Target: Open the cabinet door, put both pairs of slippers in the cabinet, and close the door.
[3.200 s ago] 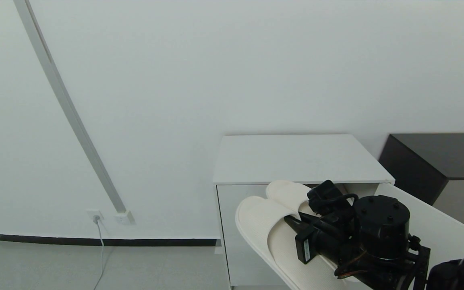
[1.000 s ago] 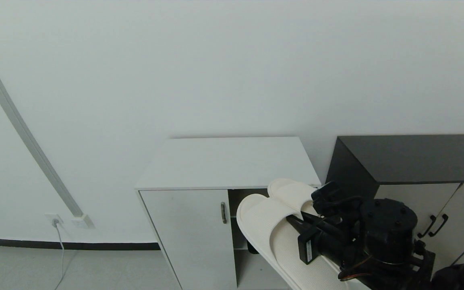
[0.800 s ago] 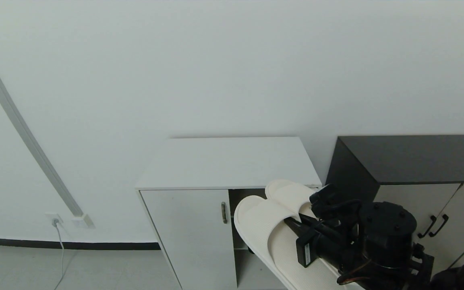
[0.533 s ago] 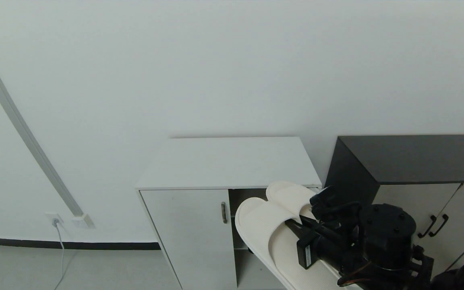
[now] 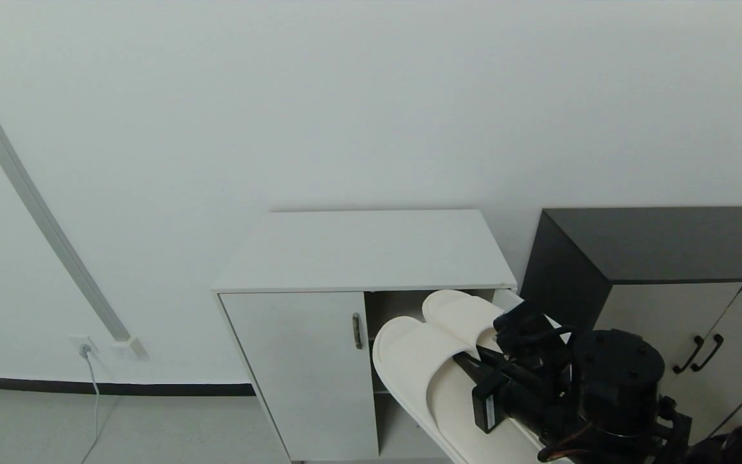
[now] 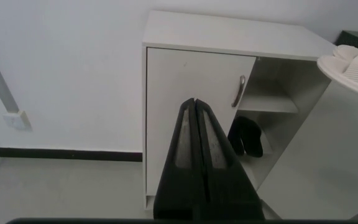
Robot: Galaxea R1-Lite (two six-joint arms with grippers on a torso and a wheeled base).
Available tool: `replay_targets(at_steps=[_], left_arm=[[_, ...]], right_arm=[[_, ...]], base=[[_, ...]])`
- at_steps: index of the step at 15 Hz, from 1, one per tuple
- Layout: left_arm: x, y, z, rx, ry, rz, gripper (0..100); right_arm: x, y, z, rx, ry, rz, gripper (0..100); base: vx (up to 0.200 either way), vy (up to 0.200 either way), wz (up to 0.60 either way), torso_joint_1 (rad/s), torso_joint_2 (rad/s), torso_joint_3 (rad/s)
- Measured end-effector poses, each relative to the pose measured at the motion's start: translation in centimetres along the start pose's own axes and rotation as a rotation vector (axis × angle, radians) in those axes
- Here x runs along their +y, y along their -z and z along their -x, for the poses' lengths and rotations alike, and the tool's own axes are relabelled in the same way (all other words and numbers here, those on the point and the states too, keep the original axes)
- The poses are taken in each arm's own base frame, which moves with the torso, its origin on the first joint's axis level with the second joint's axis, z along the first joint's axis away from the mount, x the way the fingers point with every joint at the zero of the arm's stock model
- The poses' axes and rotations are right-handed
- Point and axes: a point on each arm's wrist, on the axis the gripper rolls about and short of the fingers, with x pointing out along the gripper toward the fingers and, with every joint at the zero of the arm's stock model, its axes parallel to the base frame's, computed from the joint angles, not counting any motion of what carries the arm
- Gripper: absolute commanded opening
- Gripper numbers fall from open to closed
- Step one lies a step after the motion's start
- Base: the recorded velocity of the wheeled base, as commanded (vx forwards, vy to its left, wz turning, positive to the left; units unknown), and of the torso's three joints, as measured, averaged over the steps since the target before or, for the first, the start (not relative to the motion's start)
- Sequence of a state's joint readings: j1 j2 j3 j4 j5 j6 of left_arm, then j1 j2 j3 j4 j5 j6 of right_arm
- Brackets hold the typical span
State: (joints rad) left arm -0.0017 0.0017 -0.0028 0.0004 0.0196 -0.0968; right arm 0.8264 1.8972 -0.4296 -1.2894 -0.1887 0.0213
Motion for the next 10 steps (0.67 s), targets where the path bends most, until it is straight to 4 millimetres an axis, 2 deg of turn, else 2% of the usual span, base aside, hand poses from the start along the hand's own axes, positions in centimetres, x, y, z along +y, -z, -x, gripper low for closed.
replay_targets(at_steps=[6, 10], left_arm=[[0.00, 0.00, 0.00, 0.000, 0.000, -0.002, 0], [0.00, -0.01, 0.00, 0.000, 0.000, 0.000, 0]], right_arm=[[0.02, 0.42, -0.09, 0.004, -0.001, 0.001, 0], [0.15, 0.71, -0.21, 0.005, -0.004, 0.002, 0]], base=[[0.000, 0.000, 0.00, -0.172, 0.39, 0.219], [0.000, 0.000, 0.00, -0.220, 0.53, 0.305]])
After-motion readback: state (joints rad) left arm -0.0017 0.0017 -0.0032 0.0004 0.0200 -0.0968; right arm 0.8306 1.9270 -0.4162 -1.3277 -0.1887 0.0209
